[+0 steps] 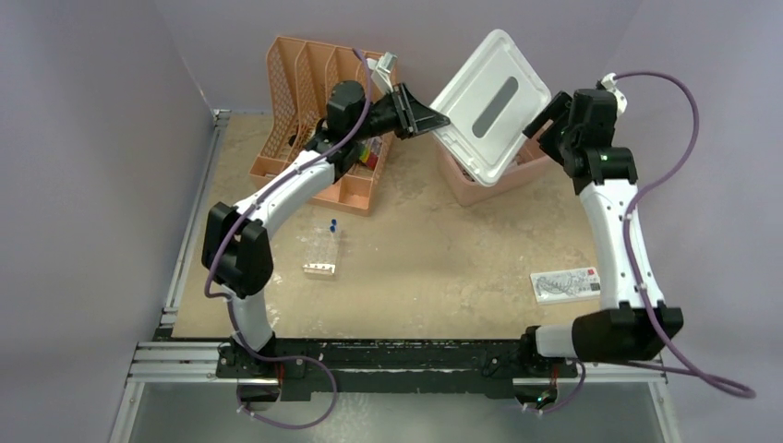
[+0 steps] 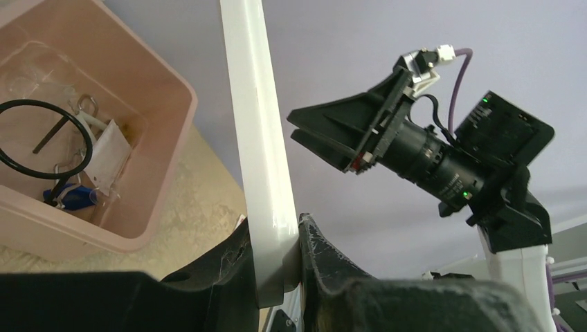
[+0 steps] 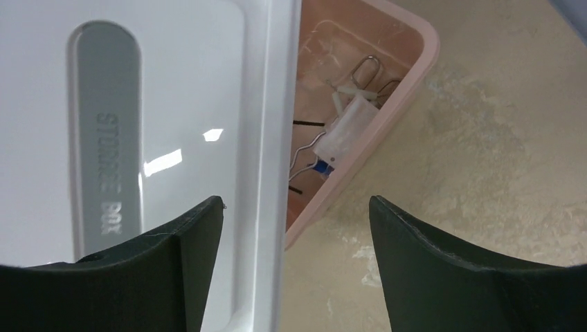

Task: Organize the chemistry lab equipment

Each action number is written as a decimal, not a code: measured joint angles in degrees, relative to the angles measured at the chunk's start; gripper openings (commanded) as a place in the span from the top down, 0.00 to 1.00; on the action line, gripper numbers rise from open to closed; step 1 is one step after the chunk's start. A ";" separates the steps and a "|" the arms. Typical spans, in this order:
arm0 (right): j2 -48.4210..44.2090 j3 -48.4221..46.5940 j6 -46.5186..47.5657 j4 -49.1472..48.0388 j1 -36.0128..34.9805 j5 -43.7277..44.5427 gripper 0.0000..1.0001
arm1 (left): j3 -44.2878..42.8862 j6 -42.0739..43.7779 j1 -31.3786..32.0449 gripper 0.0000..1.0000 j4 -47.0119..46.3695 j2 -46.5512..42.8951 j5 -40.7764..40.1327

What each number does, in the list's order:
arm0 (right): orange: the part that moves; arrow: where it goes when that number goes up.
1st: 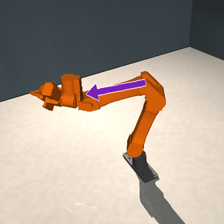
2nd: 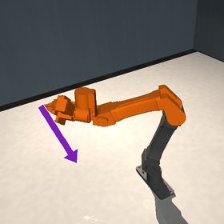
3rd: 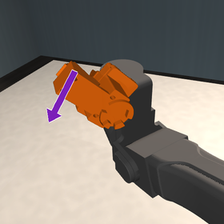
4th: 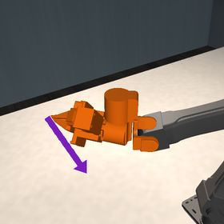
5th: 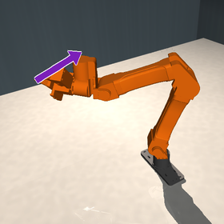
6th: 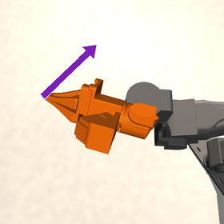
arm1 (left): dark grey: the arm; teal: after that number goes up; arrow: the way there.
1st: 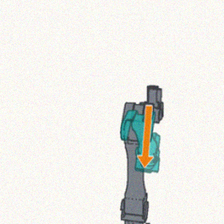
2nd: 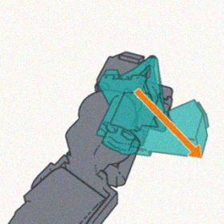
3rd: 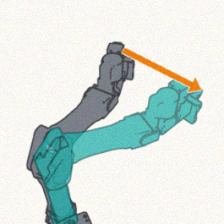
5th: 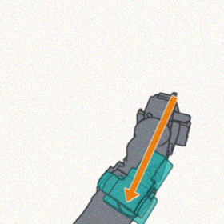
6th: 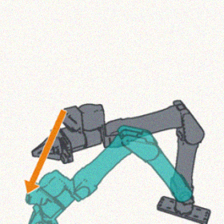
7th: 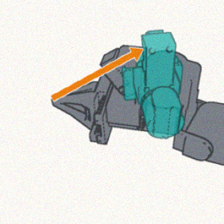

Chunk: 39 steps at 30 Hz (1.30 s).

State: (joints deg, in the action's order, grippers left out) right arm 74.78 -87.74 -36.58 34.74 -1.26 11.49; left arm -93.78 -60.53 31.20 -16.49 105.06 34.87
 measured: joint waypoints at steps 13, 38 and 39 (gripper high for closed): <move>11.19 1.33 1.60 -7.58 9.16 -7.78 0.38 | -7.78 -4.15 -0.87 1.00 -0.11 13.62 3.43; 26.91 -4.37 12.50 -13.18 9.20 -5.73 0.29 | -16.00 -0.68 -3.17 0.46 5.14 26.58 -1.31; 27.36 -4.61 12.74 -13.40 9.20 -6.25 0.29 | -16.28 0.39 -3.17 0.43 6.71 26.58 -2.10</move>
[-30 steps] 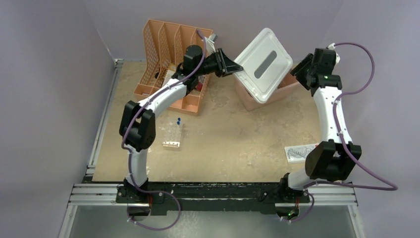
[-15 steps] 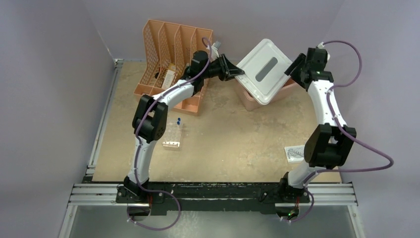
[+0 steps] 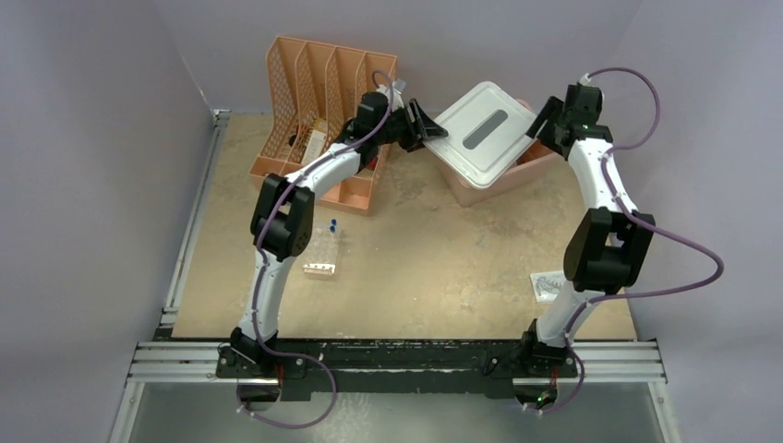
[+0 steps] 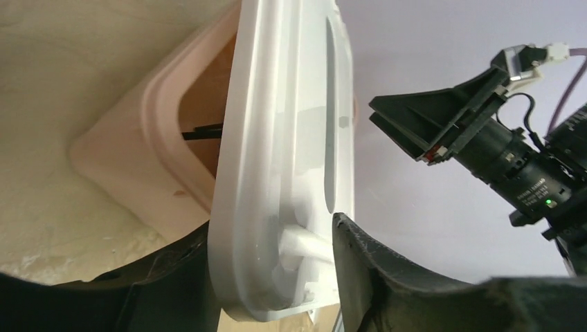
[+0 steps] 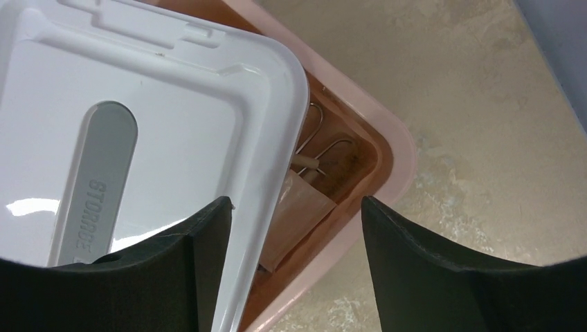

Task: Organize the chemistry lab equipment

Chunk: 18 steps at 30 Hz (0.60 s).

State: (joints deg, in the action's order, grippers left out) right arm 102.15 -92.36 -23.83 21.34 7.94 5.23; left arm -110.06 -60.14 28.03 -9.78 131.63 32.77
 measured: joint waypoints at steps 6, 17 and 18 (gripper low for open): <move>2.64 -1.18 1.09 -0.42 0.00 -0.76 0.25 | -0.94 7.41 0.02 0.26 8.46 -0.09 -5.88; 5.70 -3.96 3.34 -0.48 0.00 -0.37 0.21 | -0.96 16.28 0.00 0.23 17.90 -2.86 -14.21; 5.86 -4.22 3.50 -0.48 0.00 -0.24 0.21 | -0.98 16.44 0.00 0.23 18.23 -3.06 -14.36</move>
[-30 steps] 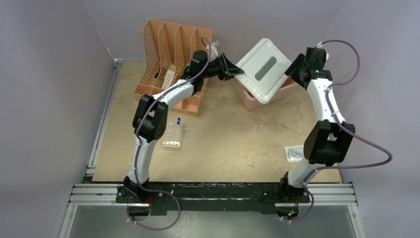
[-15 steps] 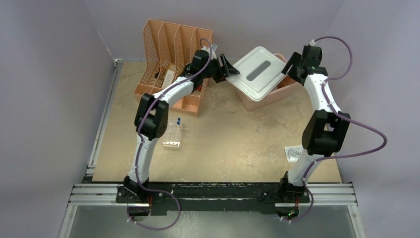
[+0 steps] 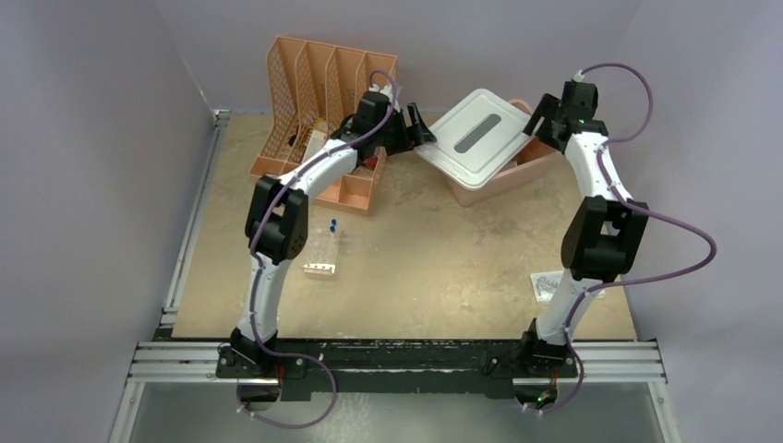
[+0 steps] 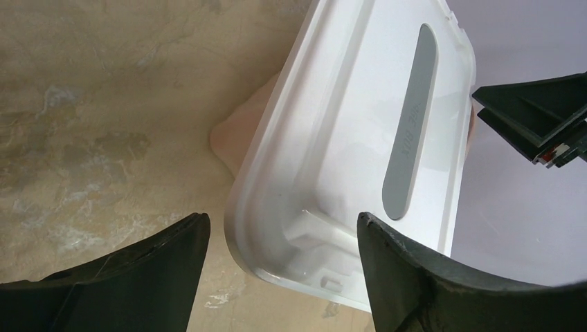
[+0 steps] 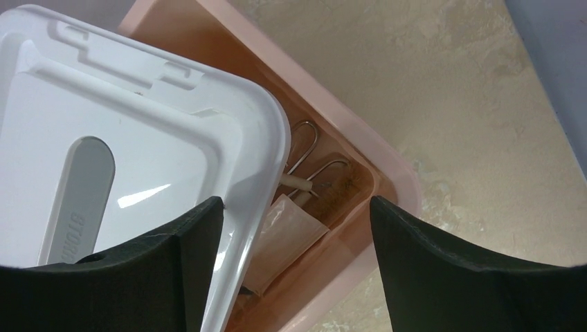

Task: Organize the chemistry lab equipment

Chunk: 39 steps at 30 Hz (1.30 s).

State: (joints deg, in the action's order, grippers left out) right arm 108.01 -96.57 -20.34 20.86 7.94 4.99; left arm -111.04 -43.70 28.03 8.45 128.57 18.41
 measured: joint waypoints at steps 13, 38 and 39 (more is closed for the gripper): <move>5.79 -7.32 2.54 2.80 -0.02 2.56 0.18 | 1.88 1.88 0.57 0.22 3.54 -6.40 -5.20; 4.04 -6.14 3.02 7.78 -0.48 16.11 0.36 | 5.09 -5.22 6.60 0.51 3.34 -5.40 -10.75; 3.48 -5.79 2.91 8.28 -0.46 16.57 0.36 | 4.87 -5.20 6.60 0.51 3.43 -5.29 -10.73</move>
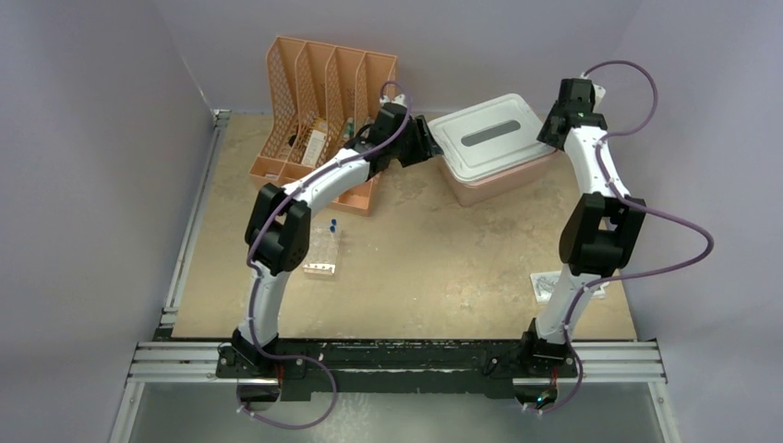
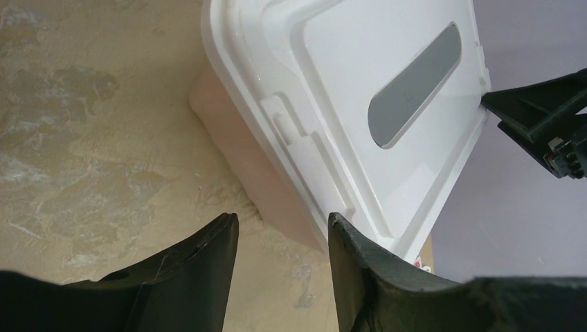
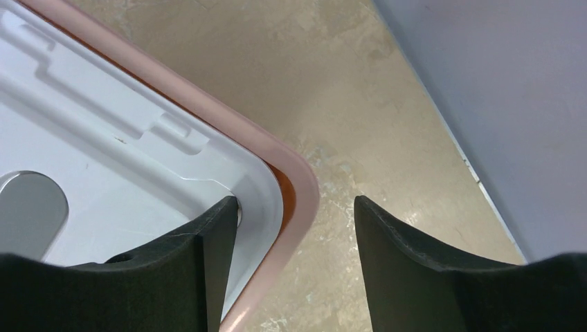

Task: Organize the chemistry lab equipment

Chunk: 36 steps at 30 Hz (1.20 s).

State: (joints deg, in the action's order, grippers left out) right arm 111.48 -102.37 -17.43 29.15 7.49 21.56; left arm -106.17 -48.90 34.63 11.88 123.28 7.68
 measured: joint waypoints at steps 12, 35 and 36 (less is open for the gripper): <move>-2.16 0.50 -0.07 1.62 0.31 -0.02 0.35 | -2.56 0.76 -0.07 0.51 0.74 3.30 1.75; -1.66 0.68 -0.11 1.60 0.44 -1.70 0.39 | -3.17 7.61 -0.07 0.44 -0.24 2.93 5.42; -1.60 0.68 -0.15 1.62 0.44 -1.40 0.41 | -3.04 7.61 -0.07 0.44 -0.74 2.67 5.62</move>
State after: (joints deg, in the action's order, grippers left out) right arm 109.89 -101.69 -17.58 30.76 7.92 20.16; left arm -109.21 -41.30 34.57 11.14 125.95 13.30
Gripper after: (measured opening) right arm 0.633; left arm 0.554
